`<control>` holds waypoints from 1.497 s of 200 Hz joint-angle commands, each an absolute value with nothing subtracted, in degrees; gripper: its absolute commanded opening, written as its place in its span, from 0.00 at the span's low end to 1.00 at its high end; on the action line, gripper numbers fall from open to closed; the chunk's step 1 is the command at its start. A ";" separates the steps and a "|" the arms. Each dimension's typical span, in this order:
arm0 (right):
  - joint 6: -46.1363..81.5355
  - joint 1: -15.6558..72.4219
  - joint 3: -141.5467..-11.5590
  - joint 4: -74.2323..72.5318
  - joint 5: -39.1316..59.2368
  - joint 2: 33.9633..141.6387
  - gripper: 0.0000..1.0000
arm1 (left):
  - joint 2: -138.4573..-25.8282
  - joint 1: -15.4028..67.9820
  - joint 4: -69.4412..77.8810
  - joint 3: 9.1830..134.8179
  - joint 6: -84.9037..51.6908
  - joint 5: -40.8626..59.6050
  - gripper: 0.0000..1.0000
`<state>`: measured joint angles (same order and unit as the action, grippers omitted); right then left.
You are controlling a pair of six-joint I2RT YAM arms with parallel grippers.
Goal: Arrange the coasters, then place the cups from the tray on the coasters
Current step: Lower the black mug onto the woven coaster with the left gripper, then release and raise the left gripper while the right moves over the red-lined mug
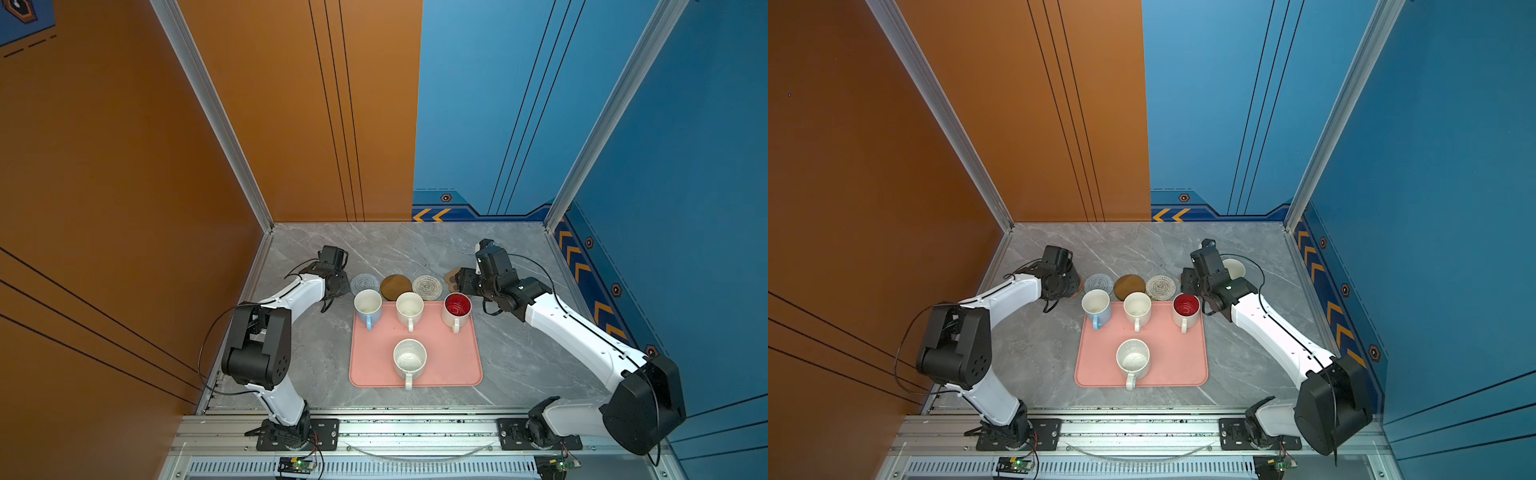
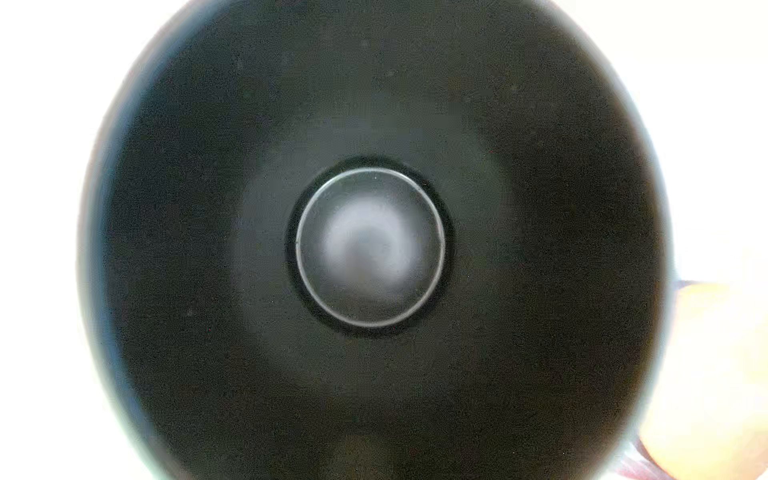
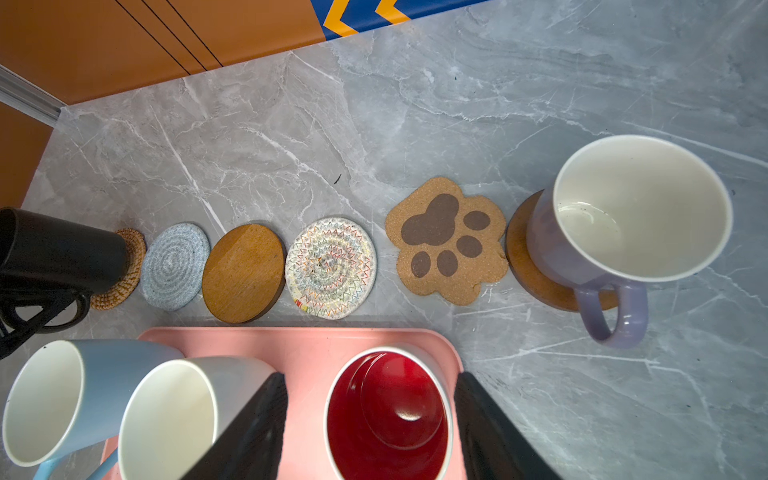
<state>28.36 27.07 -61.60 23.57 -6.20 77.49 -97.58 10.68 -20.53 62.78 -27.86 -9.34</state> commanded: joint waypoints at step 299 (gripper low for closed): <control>27.33 27.42 -63.19 25.75 -6.21 77.60 0.63 | -93.87 11.60 -21.15 62.59 -25.90 -10.30 0.57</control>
